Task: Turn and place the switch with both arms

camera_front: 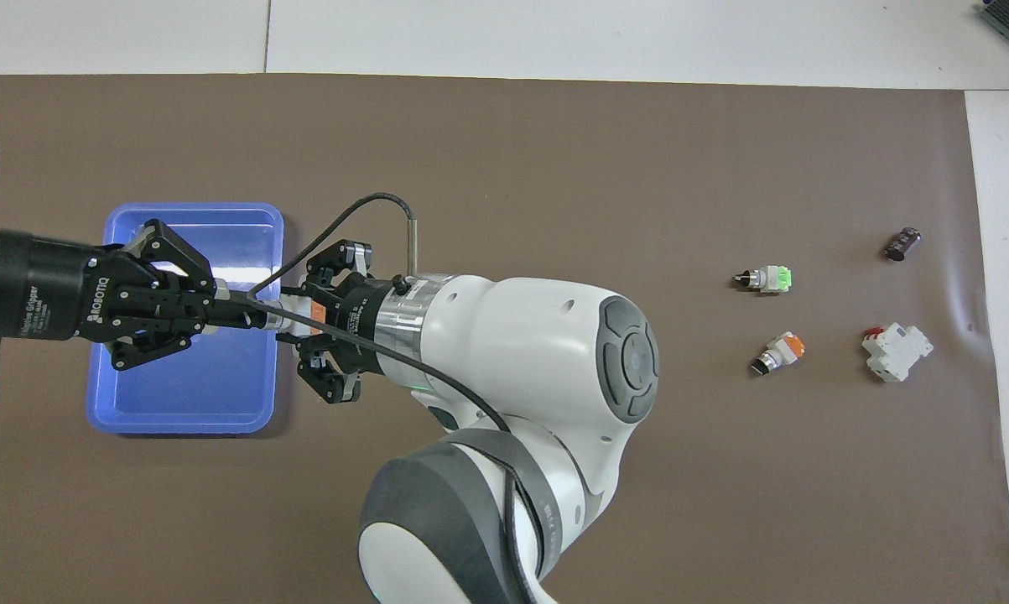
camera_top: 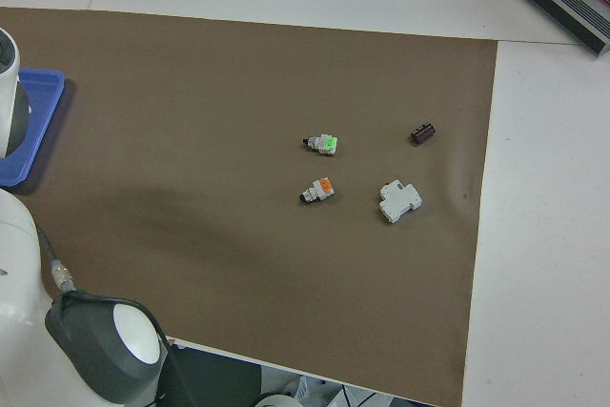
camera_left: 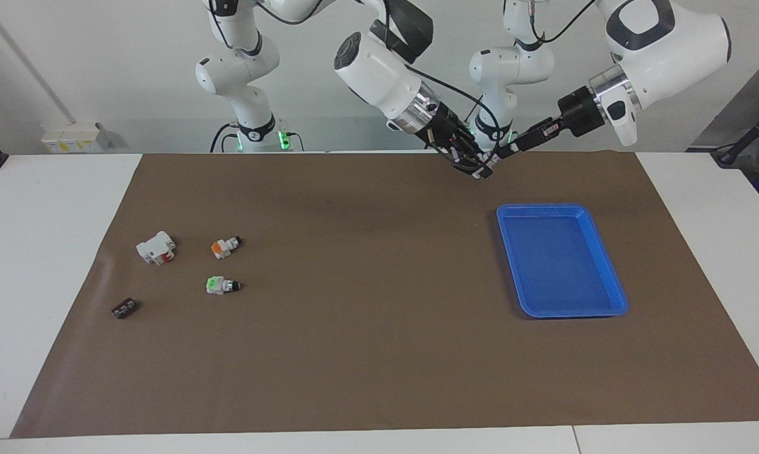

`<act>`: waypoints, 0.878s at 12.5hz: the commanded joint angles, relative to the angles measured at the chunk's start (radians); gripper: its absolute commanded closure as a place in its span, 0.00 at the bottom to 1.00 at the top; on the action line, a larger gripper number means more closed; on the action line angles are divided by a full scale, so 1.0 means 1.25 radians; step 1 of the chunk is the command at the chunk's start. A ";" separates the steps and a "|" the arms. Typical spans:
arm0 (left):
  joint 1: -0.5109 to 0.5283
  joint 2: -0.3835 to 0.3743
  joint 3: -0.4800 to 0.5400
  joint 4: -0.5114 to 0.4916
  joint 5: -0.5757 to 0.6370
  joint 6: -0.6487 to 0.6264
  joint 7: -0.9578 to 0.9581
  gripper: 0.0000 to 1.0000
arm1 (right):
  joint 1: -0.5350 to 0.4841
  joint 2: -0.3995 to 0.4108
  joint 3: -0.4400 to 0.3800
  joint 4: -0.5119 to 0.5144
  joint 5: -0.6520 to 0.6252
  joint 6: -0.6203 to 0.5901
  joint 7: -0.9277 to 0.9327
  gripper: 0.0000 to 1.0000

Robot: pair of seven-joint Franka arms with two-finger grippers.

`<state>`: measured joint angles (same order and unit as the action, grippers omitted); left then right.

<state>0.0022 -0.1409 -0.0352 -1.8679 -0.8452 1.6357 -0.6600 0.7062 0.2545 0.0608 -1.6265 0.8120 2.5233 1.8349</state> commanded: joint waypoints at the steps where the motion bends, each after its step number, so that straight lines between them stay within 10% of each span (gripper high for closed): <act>1: -0.018 -0.014 0.002 -0.015 -0.006 0.028 0.015 1.00 | 0.002 0.006 0.012 0.008 -0.005 0.001 0.005 1.00; 6: -0.020 -0.015 0.002 -0.016 -0.002 0.008 -0.028 1.00 | 0.002 0.006 0.012 0.008 -0.005 0.001 0.005 1.00; 11: -0.023 -0.014 0.001 -0.015 0.031 0.013 -0.412 1.00 | 0.002 0.006 0.012 0.008 -0.004 0.001 0.005 1.00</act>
<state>0.0002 -0.1416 -0.0356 -1.8690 -0.8299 1.6340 -0.9956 0.7067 0.2564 0.0610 -1.6273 0.8120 2.5215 1.8349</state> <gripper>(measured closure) 0.890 0.586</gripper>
